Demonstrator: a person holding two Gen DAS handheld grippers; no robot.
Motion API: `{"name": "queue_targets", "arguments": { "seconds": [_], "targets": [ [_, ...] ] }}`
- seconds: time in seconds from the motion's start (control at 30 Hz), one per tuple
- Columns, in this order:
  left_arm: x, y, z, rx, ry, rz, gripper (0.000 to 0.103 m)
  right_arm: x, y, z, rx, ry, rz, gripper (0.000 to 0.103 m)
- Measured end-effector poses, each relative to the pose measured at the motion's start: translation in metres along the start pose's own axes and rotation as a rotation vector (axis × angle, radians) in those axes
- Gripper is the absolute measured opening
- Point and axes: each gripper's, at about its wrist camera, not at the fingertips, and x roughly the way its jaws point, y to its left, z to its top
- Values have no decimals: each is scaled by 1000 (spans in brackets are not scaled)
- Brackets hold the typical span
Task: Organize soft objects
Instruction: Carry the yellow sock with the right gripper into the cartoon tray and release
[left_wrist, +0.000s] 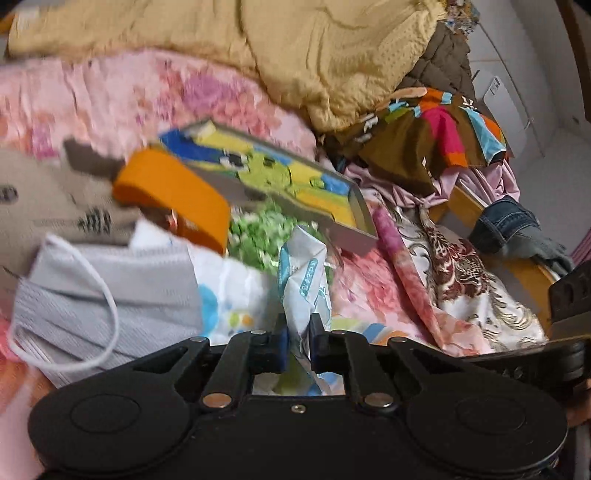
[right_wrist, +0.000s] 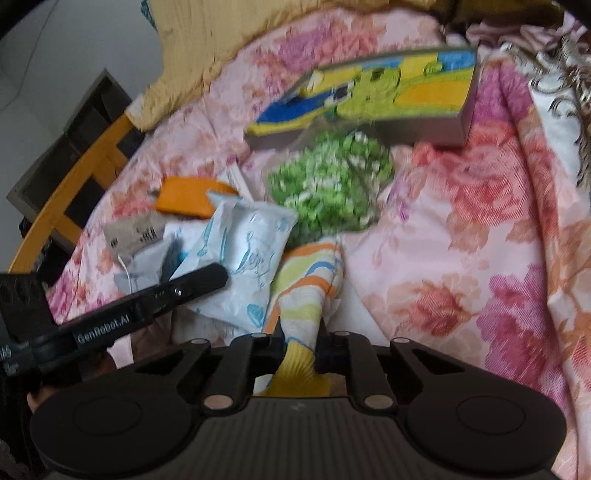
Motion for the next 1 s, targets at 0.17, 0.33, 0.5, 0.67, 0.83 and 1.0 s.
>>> {"name": "queue_targets", "arguments": {
  "seconds": [0.17,0.33,0.5,0.67,0.83,1.0],
  "targets": [
    [-11,-11,-1,51,-69,27,11,-17,7,2,-42,-146,-21,13],
    [-12,-20,0,90,-118,57,11,-27,22,4,-124,-289,-85,13],
    [-9,-19,11,58,-147,77,11,-36,34,4,-202,-423,-162,13],
    [0,-21,32,34,-191,81,11,-39,42,10,-308,-541,-274,13],
    [28,-29,67,21,-227,63,11,-31,35,44,-309,-614,-320,13],
    [71,-38,102,24,-253,72,11,-9,15,97,-244,-702,-324,13]
  ]
}}
